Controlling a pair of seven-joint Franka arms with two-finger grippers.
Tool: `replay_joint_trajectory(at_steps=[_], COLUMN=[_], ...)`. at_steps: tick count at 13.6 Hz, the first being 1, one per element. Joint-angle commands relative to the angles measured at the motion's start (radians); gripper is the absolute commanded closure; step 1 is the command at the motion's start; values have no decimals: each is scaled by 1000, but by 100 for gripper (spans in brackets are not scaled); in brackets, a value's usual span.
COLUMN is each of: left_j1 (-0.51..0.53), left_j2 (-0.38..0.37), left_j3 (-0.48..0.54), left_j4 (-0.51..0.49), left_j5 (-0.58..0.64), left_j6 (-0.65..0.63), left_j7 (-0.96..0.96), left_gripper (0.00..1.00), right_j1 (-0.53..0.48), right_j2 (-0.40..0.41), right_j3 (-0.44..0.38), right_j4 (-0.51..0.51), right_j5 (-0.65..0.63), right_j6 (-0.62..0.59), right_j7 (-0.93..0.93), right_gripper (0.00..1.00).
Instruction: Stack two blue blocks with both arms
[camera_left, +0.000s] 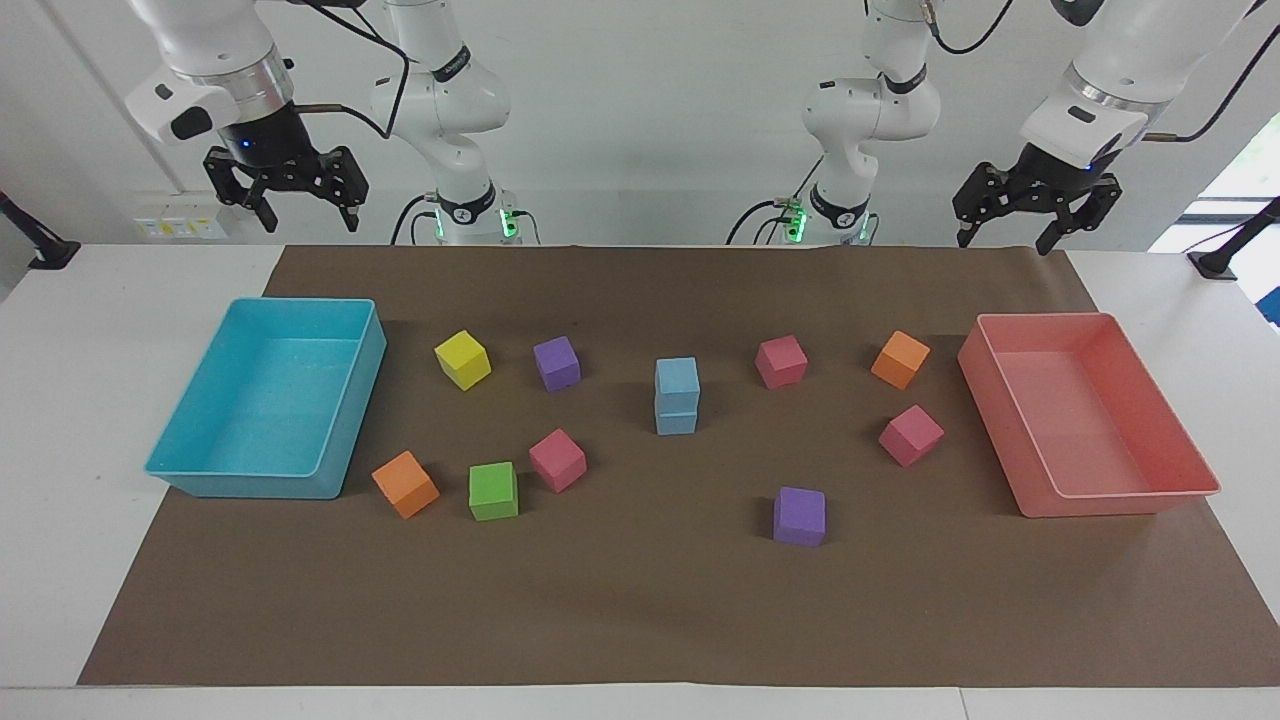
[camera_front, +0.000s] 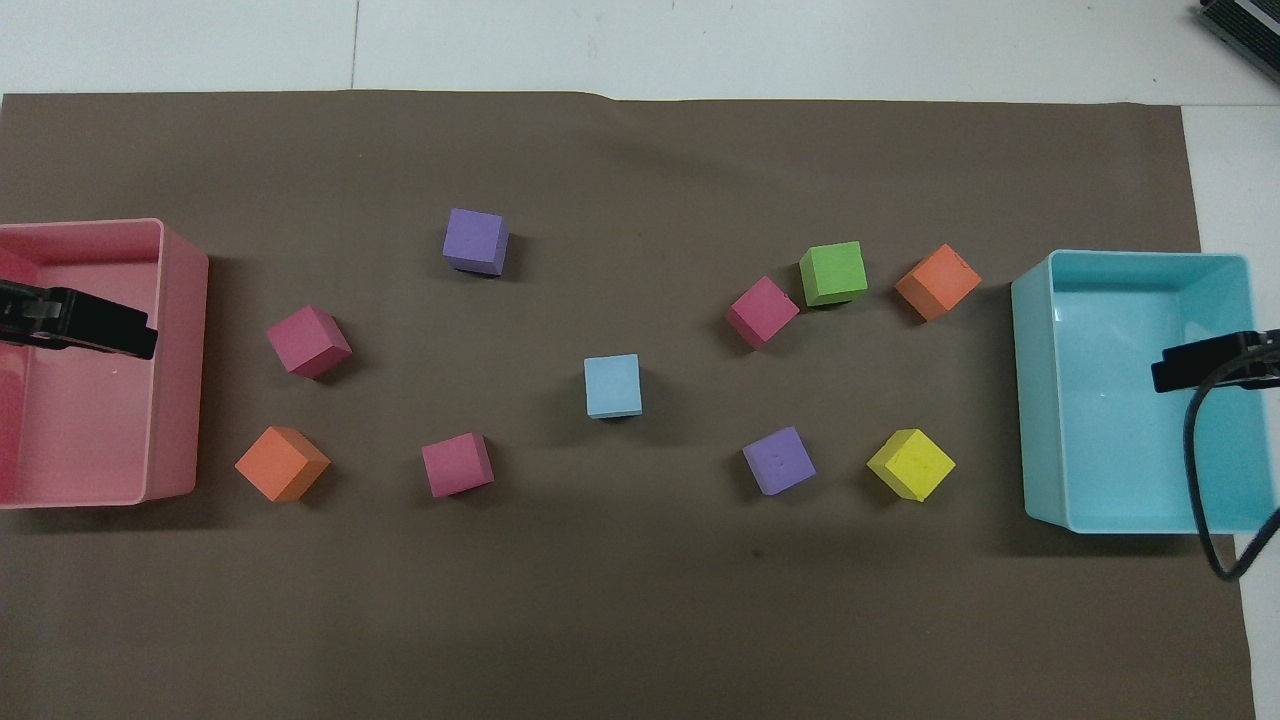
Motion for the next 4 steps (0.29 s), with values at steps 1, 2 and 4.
replay_joint_trajectory(at_steps=[1,2,4], left_j1=[19,19,19], left_j2=[-24,-24,-24], left_j3=[-10,-10,-10], left_j4=[-24,-24,-24], left_j5=[-8,-8,-8], left_j6=[-7,-7,-7], left_j7=[6,6,6], left_gripper=[0,0,0], right_j1=[-2,-2,-2], right_j2=[-17,-17,-23], right_j3=[4,4,6], right_j4=[-3,-3,-12], right_j5=[12,21,27], right_j6=[-15,-10,-15], right_j7=[-23,-23,-27], right_gripper=[0,0,0])
